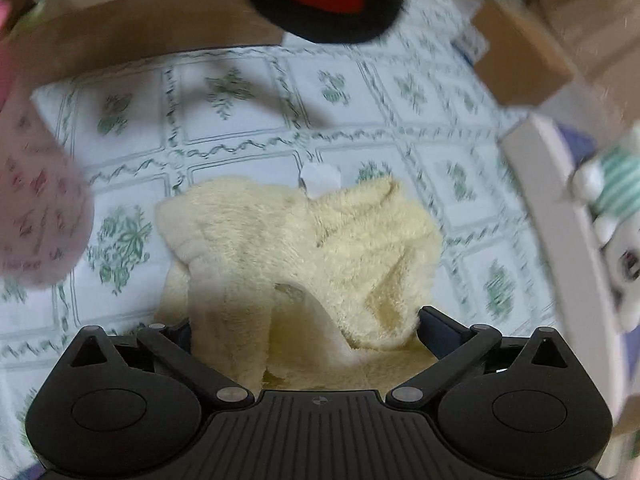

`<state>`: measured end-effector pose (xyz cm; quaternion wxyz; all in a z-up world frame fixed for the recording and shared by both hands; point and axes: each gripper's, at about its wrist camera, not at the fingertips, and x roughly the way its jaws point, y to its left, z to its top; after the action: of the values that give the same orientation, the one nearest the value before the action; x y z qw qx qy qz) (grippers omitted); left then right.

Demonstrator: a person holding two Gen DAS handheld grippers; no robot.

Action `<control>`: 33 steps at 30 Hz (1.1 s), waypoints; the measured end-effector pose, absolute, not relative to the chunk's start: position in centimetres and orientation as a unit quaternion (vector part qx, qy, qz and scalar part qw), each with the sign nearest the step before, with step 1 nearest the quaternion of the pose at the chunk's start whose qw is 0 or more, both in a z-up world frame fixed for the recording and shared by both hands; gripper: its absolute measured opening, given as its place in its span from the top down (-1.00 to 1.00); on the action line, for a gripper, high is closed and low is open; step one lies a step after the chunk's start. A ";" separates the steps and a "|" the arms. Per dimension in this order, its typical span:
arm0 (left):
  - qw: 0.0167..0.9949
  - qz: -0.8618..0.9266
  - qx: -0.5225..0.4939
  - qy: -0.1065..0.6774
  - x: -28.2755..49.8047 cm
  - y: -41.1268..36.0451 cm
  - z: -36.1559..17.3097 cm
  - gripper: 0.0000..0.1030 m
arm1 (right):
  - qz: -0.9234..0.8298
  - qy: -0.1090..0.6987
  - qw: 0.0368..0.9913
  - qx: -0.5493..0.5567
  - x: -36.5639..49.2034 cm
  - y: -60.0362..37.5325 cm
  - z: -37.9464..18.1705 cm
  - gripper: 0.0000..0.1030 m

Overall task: Organize soft objects
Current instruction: 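Lift the black pad with the left gripper while the right grasps the cream towel, then carry the black pad and cream towel over the cardboard tray with both grippers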

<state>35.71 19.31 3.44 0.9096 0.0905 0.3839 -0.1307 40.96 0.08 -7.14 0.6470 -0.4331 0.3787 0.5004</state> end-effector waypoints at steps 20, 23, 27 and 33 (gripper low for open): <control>0.912 -0.120 0.074 0.385 36.0 19.2 4.8 0.83 | 0.427 0.440 0.757 -0.226 44.5 -6.0 0.4 0.50; 0.916 -0.114 0.074 0.378 35.8 19.1 6.1 0.83 | 0.421 0.422 0.774 -0.214 44.0 -6.7 3.0 0.50; 0.919 -0.109 0.075 0.372 35.3 18.7 7.6 0.83 | 0.411 0.397 0.789 -0.224 43.0 -6.9 5.8 0.51; 0.919 -0.106 0.077 0.373 34.0 17.7 9.1 0.83 | 0.397 0.368 0.807 -0.237 40.2 -7.1 8.9 0.51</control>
<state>33.99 17.74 9.09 0.9185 0.0767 0.3732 -0.1057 40.19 -7.12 8.88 0.8070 -0.2372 0.3676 0.3968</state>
